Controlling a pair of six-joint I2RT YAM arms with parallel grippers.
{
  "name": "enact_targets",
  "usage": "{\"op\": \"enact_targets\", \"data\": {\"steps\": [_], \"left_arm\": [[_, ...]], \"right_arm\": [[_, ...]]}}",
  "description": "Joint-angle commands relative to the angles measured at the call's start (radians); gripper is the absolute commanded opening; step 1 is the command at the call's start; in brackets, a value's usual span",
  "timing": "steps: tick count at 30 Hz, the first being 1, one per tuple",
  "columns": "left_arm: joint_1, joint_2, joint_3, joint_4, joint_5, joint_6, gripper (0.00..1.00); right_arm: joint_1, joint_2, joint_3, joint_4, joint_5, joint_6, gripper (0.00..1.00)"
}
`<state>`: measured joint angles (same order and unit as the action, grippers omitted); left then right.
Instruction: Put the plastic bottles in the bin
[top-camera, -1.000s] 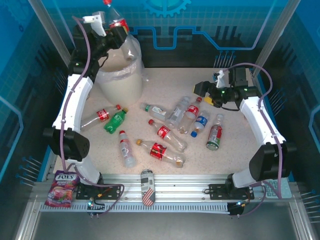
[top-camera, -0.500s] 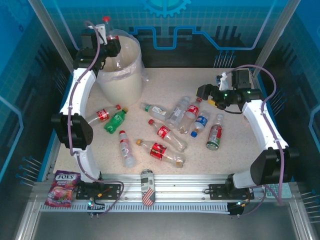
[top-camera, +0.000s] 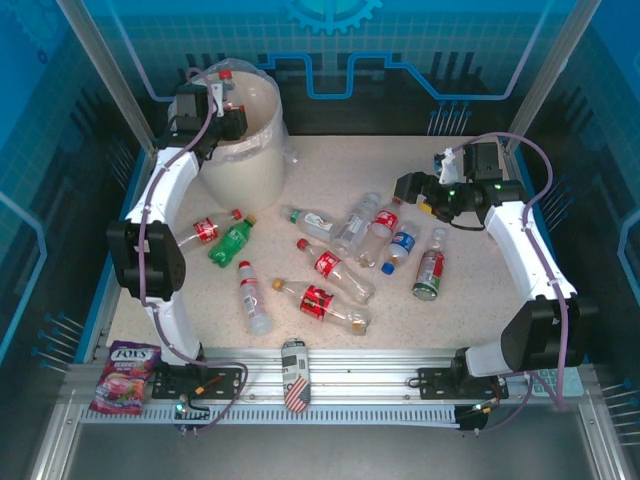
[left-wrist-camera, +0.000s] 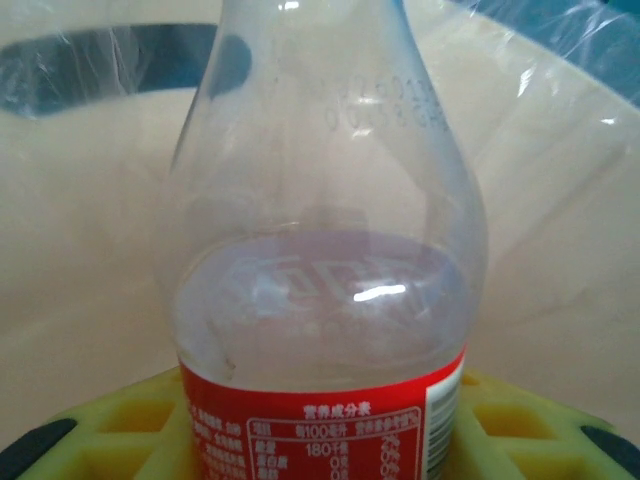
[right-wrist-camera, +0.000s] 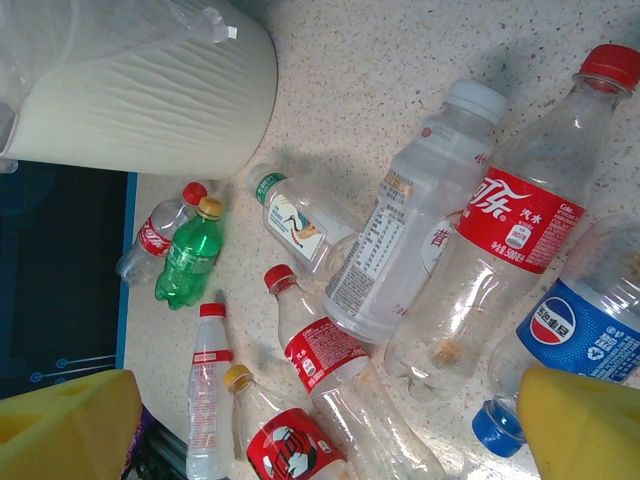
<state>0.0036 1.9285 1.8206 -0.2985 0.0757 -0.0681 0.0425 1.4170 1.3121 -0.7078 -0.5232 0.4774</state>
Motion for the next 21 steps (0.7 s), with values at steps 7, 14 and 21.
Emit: {"op": "enact_targets", "data": {"steps": [7,14,21], "left_arm": [[-0.008,0.036,-0.047,-0.016,0.045,0.017,0.63],[-0.008,0.044,-0.015,-0.034,0.055,0.021,0.72],[-0.009,0.040,0.017,-0.057,0.067,0.025,0.80]], "right_arm": [[-0.013,-0.016,0.002,-0.018,0.023,-0.014,0.97],[-0.013,-0.006,0.013,-0.025,0.032,-0.015,0.97],[-0.015,-0.006,0.059,-0.085,0.104,-0.043,0.97]]}}
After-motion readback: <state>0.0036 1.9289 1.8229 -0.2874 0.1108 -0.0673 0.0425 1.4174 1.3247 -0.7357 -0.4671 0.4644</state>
